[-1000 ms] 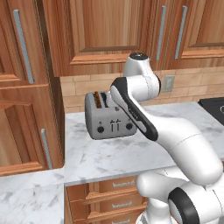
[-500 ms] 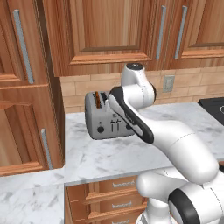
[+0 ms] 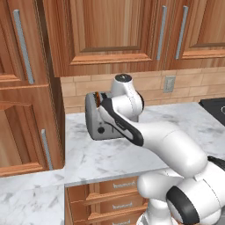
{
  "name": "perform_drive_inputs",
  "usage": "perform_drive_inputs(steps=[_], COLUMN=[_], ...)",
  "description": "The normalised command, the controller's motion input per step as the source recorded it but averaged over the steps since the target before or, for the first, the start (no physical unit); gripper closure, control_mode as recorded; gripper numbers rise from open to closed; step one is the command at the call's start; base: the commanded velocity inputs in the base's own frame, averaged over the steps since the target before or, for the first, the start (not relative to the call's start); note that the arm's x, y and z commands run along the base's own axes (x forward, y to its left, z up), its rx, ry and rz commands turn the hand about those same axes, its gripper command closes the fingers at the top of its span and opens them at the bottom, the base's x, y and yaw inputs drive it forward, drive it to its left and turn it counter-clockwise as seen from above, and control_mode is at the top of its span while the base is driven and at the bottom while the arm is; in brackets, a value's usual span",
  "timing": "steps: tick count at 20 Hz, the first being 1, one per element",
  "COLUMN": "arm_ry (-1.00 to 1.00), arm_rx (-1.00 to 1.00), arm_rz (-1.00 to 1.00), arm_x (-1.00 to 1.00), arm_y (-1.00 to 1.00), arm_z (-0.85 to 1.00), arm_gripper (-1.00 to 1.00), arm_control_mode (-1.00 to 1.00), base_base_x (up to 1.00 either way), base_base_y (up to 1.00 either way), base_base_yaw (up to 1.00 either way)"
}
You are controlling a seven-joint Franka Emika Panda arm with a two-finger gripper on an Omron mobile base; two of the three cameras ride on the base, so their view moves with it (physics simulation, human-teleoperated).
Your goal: Start the toaster. Once the lever pops up, take the bread to the plate on the dining counter.
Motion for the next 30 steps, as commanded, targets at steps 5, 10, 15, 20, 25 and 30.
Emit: perform_drive_inputs(steps=[5,10,15,20,25,30], arm_ry=[0.00,0.00,0.00,0.00,0.00,0.00], arm_rx=[0.00,0.00,0.00,0.00,0.00,0.00], arm_rz=[0.00,0.00,0.00,0.00,0.00,0.00], arm_x=[0.27,0.28,0.22,0.20,0.15,0.14], arm_y=[0.11,0.01,0.00,0.00,0.00,0.00], arm_z=[-0.07,-0.03,0.00,-0.06,-0.08,-0.16], arm_gripper=[-1.00,-1.00,-1.00,-1.00,-1.00,-1.00], arm_control_mode=[-1.00,-1.00,-1.00,-1.00,-1.00,-1.00], base_base_x=[0.00,0.00,0.00,0.00,0.00,0.00], base_base_y=[0.00,0.00,0.00,0.00,0.00,0.00], base_base_yaw=[0.00,0.00,0.00,0.00,0.00,0.00])
